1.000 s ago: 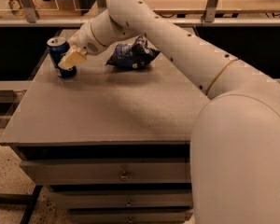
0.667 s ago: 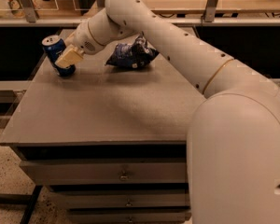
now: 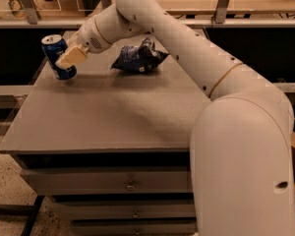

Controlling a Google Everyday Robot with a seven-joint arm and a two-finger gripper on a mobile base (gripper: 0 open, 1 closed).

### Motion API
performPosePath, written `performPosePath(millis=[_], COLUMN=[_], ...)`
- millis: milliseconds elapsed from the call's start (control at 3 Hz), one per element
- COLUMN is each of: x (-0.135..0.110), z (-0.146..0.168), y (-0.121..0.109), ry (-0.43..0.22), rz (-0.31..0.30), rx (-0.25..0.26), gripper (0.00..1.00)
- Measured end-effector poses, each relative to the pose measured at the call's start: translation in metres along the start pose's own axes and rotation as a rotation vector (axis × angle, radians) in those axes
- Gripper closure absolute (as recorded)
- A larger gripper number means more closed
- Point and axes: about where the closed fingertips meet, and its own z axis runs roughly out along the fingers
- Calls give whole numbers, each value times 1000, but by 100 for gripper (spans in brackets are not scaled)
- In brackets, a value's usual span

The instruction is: Pick pepsi can

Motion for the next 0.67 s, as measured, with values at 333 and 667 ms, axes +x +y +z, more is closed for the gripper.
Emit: performPosePath(millis=[333,667], x=[-11,-11], z=[-18,-18], y=[-1,-1], ry=[-49,-49], rz=[26,26], rx=[-31,-31], gripper=[100,100])
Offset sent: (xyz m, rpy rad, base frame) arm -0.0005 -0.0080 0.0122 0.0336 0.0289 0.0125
